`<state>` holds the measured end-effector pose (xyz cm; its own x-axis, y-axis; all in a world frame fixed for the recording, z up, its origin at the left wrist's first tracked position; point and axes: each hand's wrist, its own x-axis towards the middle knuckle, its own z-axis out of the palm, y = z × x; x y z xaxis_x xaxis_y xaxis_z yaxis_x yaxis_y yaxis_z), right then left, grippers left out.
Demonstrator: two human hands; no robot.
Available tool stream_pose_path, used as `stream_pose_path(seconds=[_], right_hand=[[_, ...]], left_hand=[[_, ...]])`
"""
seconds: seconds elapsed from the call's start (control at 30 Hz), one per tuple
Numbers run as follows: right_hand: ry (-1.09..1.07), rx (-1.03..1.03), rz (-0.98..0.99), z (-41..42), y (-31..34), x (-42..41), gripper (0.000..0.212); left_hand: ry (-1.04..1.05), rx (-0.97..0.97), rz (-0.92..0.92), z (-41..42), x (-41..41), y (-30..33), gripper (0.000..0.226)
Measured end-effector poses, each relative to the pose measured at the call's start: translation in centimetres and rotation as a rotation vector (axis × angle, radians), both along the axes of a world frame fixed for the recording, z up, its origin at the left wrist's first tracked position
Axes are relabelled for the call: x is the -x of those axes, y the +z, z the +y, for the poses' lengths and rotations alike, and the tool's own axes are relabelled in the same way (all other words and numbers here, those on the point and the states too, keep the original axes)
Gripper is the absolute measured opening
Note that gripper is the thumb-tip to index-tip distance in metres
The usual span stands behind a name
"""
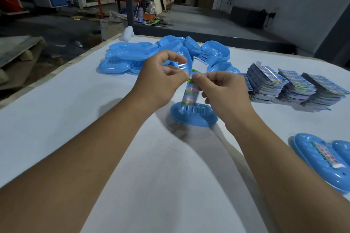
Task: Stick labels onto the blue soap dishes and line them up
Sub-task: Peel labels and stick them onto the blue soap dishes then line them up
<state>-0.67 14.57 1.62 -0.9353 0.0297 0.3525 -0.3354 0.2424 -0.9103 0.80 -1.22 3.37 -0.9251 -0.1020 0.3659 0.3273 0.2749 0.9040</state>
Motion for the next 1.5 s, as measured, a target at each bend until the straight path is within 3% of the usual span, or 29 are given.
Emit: stream_pose_path(seconds=[0.43, 0.67, 0.93, 1.27, 1.5], right_hand=[[-0.034, -0.114, 0.047, -0.4, 0.2, -0.7, 0.028], [-0.044, -0.126, 0.059, -0.4, 0.2, -0.6, 0.026], [-0.045, -0.112, -0.016, 0.3, -0.1, 0.2, 0.03], [-0.004, -0.081, -0.162, 1.0, 0.6, -0.1, 0.026], [-0.027, -0.082, -0.225, 1.1, 0.8, -0.5, 0.023]], left_hand=[[-0.003, 0.14, 0.138, 0.3, -0.2, -0.3, 0.023], [0.05, 0.13, 0.119, 0.1, 0.1, -0.4, 0.02], [0.255, 0.129, -0.039, -1.2, 1.2, -0.3, 0.023], [0.277, 0.249, -0.317, -2.6, 2.2, -0.7, 0.025], [0.306, 0.645, -0.43, -3.8, 2.0, -0.7, 0.037]])
